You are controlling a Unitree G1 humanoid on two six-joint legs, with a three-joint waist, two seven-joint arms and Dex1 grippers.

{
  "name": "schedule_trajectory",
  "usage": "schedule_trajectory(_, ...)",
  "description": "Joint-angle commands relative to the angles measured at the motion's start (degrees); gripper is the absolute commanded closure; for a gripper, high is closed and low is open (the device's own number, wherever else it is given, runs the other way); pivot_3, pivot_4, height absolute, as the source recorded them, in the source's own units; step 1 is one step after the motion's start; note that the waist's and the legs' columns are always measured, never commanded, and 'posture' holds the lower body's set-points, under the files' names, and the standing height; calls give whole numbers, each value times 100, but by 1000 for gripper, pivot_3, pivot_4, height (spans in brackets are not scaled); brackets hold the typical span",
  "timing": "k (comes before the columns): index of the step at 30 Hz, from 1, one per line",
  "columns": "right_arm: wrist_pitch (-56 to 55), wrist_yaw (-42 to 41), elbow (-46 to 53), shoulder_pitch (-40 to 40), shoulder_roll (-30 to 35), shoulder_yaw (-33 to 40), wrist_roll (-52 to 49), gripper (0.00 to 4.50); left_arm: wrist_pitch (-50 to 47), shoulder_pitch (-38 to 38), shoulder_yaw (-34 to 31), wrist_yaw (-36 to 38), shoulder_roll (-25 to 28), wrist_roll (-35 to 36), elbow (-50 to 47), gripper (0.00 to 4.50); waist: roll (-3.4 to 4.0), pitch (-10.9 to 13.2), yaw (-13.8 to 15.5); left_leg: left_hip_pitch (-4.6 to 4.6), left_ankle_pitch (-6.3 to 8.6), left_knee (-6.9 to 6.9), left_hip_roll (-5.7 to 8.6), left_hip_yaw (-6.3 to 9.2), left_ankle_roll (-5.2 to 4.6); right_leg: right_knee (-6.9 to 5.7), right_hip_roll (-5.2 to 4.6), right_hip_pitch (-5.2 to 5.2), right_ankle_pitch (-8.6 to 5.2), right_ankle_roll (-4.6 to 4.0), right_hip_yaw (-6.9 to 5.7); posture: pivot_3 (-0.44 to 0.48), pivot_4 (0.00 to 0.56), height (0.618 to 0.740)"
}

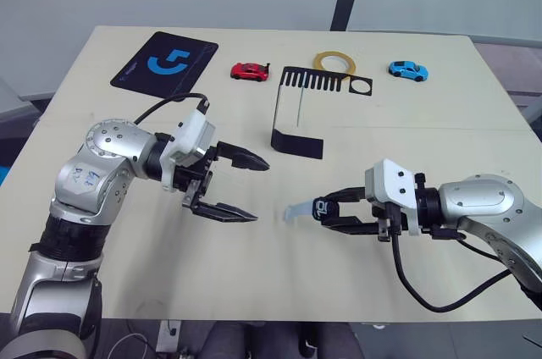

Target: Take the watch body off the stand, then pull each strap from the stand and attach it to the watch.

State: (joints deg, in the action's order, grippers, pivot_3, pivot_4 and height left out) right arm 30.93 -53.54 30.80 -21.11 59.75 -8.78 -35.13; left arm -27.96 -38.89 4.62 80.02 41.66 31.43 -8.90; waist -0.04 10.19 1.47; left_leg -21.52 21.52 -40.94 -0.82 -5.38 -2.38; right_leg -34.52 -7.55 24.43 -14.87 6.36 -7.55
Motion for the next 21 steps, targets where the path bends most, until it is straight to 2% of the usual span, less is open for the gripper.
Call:
schedule_trajectory(1, -75, -134, 15, -128, -149, 131, 149, 2976, 112, 13, -93, -50, 20, 56, -259, 30, 0, 0, -4, 0, 0, -1, 0, 0, 0, 0, 0, 0, 0, 0, 0, 0, 150, 732)
schedule_trajectory(7, 106, -197, -14, -282, -377, 145, 262, 2976, 244, 104, -23, -151, 20, -65, -363, 30, 0, 0, -7, 0, 0, -1, 0, 0, 1, -1, 1, 0, 0, 0, 1, 0, 150, 732)
schedule_trajectory(10, 639, -19, -7, -333, -491, 265, -23, 2976, 698, 184, 129, -361, -31, -498, -395, 30, 0, 0, 3, 1, 0, -1, 0, 1, 1, -3, 1, 0, 0, 0, 0, 0, 150, 732)
schedule_trajectory(15, 2684, 921, -70, -623, -926, 734, -1335, 2976, 1783, 197, 528, -1283, -371, -1774, -143, 30, 0, 0, 3, 1, 0, -4, 2, 3, 1, -7, -1, -3, 0, 0, -1, 0, 150, 732)
schedule_trajectory(17, 3234, 1256, -75, -719, -1076, 865, -1644, 2976, 1901, 204, 561, -1459, -463, -1938, -116, 30, 0, 0, 1, 1, 1, -4, 1, 3, 1, -8, -1, -3, 0, 0, -1, 0, 150, 732)
schedule_trajectory(21, 4640, 2432, -468, -997, -1849, 1420, -2429, 2976, 1953, 206, 745, -1887, -708, -2307, -108, 30, 1, 0, -7, 3, 1, -3, -1, 3, 1, -15, -3, -3, 0, -1, 0, 0, 150, 732)
